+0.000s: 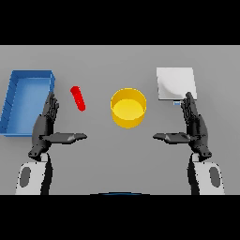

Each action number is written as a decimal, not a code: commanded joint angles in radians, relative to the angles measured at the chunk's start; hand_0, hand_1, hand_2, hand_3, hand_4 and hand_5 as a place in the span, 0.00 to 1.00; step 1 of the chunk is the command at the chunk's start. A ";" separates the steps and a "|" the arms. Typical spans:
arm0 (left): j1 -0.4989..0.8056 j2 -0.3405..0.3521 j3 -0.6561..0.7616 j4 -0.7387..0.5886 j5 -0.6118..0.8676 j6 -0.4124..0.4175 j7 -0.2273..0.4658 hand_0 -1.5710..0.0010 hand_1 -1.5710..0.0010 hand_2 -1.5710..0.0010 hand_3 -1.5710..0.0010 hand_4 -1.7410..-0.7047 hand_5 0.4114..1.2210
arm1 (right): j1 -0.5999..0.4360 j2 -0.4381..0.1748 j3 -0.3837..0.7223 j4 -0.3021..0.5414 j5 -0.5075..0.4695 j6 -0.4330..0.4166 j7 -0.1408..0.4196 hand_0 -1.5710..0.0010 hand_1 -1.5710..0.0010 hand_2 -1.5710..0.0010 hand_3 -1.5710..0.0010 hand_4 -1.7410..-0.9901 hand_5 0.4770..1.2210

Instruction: Pick up the red beaker and tilt it to pour out 1 green nut into yellow bowl. Pick up the yellow bowl and place it on the metallic measuring scale.

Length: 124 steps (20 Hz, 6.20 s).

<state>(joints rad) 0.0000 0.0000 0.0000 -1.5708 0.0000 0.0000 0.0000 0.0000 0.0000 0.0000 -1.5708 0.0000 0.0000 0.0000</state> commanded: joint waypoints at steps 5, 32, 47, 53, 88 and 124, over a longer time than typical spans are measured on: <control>0.016 -0.001 -0.005 -0.013 0.000 -0.002 -0.005 1.00 1.00 1.00 1.00 0.58 0.31 | -0.021 0.001 -0.004 0.017 0.001 -0.006 0.007 1.00 1.00 1.00 1.00 0.89 0.14; -0.309 0.074 -0.023 0.365 -0.165 -0.023 -0.022 1.00 1.00 1.00 1.00 0.52 0.30 | 0.049 -0.071 0.098 -0.103 0.170 -0.001 -0.096 1.00 1.00 1.00 1.00 0.68 0.20; -0.511 0.006 0.083 0.681 -0.124 0.041 -0.187 0.95 0.94 0.90 0.91 0.36 0.43 | 0.076 -0.072 0.095 -0.122 0.167 -0.003 -0.083 1.00 1.00 1.00 1.00 0.66 0.23; -0.538 -0.001 0.060 0.720 -0.203 0.144 -0.214 0.33 0.32 0.30 0.33 0.15 0.82 | 0.069 -0.077 0.091 -0.117 0.170 -0.005 -0.075 1.00 1.00 1.00 1.00 0.67 0.23; -0.827 0.251 -0.419 0.604 -0.602 -0.076 0.072 0.00 0.00 0.00 0.00 0.00 0.94 | 0.076 -0.085 0.108 -0.126 0.210 -0.010 -0.092 1.00 1.00 1.00 1.00 0.74 0.26; -1.359 0.220 -1.156 0.865 -1.350 -0.261 -0.228 0.00 0.00 0.00 0.00 0.01 1.00 | 0.083 -0.047 0.095 -0.128 0.196 -0.043 -0.108 1.00 1.00 1.00 1.00 0.81 0.13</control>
<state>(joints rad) -1.3603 0.2197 -1.1553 -0.7058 -1.3498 -0.2617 -0.2278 0.0833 -0.0470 0.0950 -1.6991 0.1964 -0.0434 -0.1069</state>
